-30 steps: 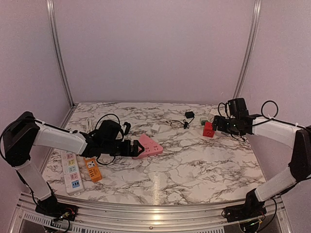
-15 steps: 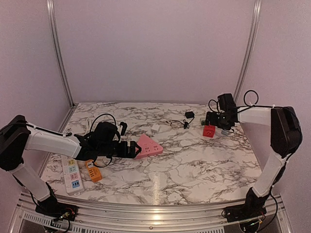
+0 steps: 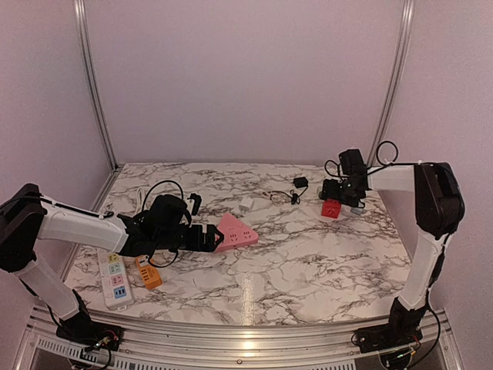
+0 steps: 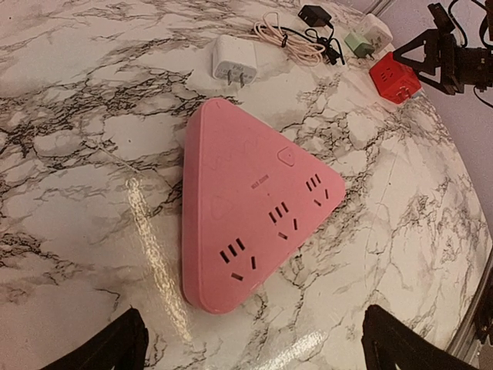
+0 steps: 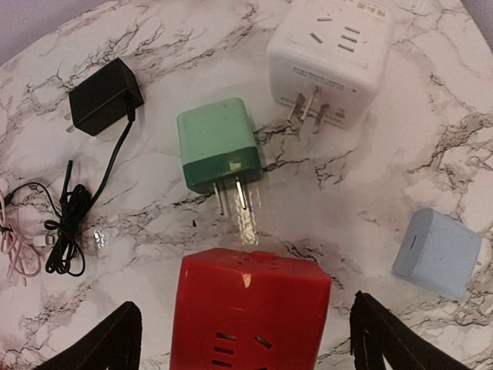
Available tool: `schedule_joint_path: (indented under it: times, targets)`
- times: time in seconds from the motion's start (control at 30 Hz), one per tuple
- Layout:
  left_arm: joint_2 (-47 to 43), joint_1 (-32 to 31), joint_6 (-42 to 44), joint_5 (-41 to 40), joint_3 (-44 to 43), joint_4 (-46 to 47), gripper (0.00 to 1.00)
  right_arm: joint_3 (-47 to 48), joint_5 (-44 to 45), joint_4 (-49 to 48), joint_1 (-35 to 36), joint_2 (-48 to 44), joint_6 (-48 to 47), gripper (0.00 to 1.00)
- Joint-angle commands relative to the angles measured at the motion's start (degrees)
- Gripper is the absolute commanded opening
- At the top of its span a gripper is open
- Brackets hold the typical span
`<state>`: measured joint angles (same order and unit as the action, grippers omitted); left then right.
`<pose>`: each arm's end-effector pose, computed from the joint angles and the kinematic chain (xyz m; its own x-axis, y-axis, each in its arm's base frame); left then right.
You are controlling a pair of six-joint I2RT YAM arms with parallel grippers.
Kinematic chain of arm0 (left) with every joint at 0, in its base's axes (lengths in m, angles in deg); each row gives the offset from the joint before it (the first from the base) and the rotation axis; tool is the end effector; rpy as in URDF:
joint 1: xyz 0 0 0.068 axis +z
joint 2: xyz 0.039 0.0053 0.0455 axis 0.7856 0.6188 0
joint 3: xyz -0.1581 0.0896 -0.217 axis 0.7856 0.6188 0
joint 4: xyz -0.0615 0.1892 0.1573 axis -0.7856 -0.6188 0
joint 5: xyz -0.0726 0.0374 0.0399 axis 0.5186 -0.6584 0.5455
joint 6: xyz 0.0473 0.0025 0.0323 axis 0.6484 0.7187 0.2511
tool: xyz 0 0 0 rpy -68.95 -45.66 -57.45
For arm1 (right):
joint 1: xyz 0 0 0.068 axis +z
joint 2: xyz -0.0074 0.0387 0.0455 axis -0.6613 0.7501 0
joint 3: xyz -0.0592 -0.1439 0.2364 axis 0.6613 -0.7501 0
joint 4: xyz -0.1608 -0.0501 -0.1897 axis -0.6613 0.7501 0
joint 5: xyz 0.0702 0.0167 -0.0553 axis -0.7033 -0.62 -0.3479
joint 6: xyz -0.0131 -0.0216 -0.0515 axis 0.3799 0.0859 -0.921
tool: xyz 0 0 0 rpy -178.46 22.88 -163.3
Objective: Insert the plug
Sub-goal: Pick up the plug from the center of the board.
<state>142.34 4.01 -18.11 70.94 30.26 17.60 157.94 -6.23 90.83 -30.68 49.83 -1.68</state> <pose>0.2181 -0.2385 0.1955 -0.6810 -0.0257 -0.7318 0.4320 0.7929 -0.4298 0.4021 0.0729 0.1948 -0.7747 0.2234 -0.5915 0.1553 0.9741 0.1645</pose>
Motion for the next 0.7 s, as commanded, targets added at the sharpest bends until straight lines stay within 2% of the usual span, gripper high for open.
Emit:
schedule_joint_path:
  times: [0.0,0.17,0.33,0.67]
  targets:
    - [-1.36,-0.39,0.94,-1.43,0.42,0.12,0.99,2.64,-1.65,0.92,-0.47,1.67,-0.63,0.88]
    - [-1.04,-0.79,1.11,-1.46,0.15,0.11,0.99,4.14,-2.35,2.16,-0.44,4.39,-1.49,0.85]
    - [-0.66,-1.12,1.16,-1.55,-0.25,0.11,0.99,5.23,-2.19,2.98,-0.45,5.55,-1.6,0.75]
    - [-0.28,-1.19,1.36,-1.53,-0.57,0.02,0.99,4.77,-0.99,4.1,-0.2,3.71,-3.75,0.44]
